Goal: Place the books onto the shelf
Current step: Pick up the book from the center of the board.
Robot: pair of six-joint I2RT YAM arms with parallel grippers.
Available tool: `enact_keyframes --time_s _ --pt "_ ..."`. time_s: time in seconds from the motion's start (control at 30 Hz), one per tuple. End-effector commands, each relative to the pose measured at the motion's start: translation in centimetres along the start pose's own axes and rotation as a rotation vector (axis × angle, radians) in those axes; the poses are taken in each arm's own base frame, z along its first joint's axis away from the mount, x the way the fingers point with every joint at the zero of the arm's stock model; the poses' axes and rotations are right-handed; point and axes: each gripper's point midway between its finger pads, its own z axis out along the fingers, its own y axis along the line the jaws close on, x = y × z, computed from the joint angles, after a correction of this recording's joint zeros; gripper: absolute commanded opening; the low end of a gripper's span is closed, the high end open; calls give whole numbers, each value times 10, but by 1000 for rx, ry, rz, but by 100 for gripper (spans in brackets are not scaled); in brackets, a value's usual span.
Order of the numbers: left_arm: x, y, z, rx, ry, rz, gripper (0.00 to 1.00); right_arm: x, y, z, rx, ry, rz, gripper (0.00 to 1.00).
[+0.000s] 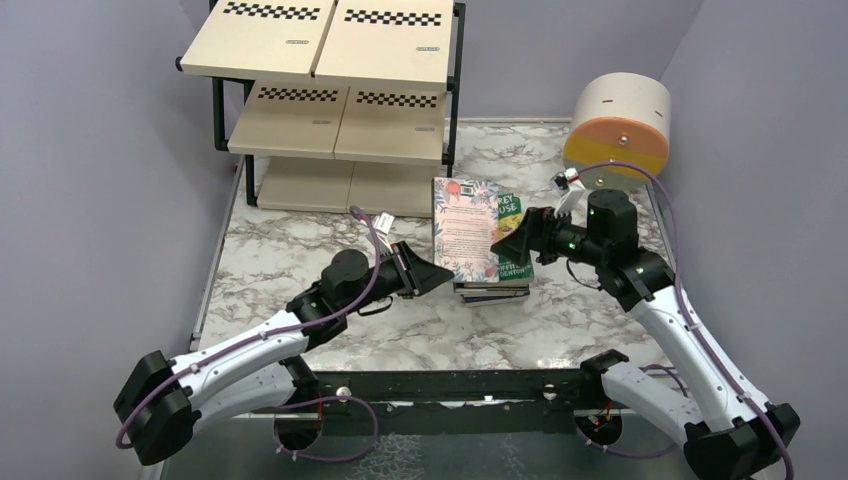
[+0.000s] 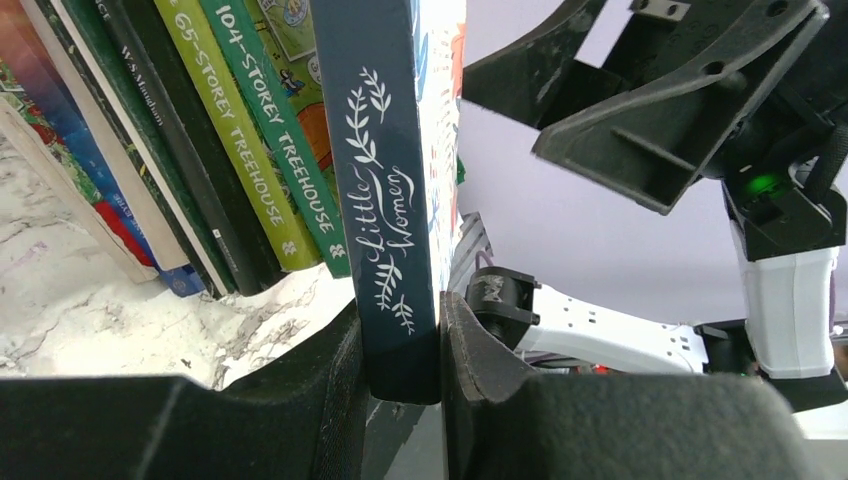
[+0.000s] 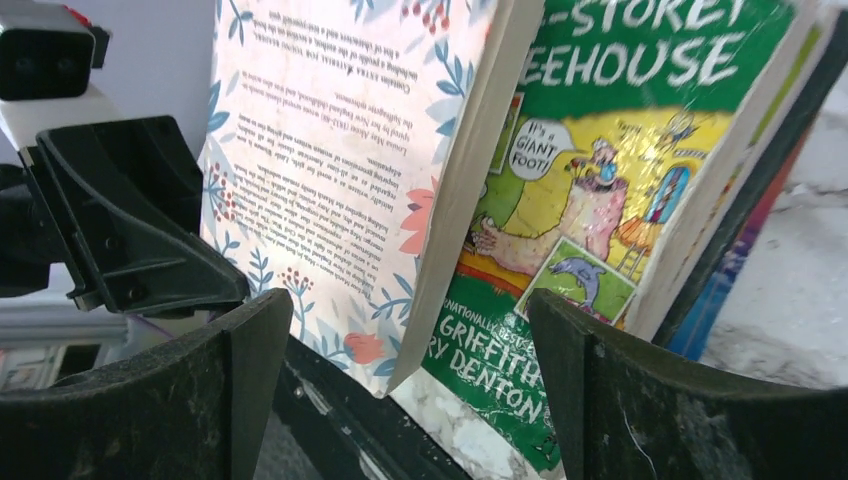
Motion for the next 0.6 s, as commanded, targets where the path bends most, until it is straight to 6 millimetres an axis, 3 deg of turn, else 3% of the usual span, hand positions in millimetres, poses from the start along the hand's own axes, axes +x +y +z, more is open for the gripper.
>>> enact_keyframes --time_s 0.0,0.2,0.4,0.57 --pt "-33 -38 -12 43 -102 40 0 -32 -8 -15 125 -83 -111 88" --pt "-59 -46 -35 -78 -137 105 0 -61 -5 -22 174 -129 -176 89" --pt "-90 -59 -50 -107 -185 148 0 -70 -2 -21 164 -142 -197 89" --pt "-119 -62 -51 -74 -206 163 0 -70 -2 -21 163 -142 -210 89"
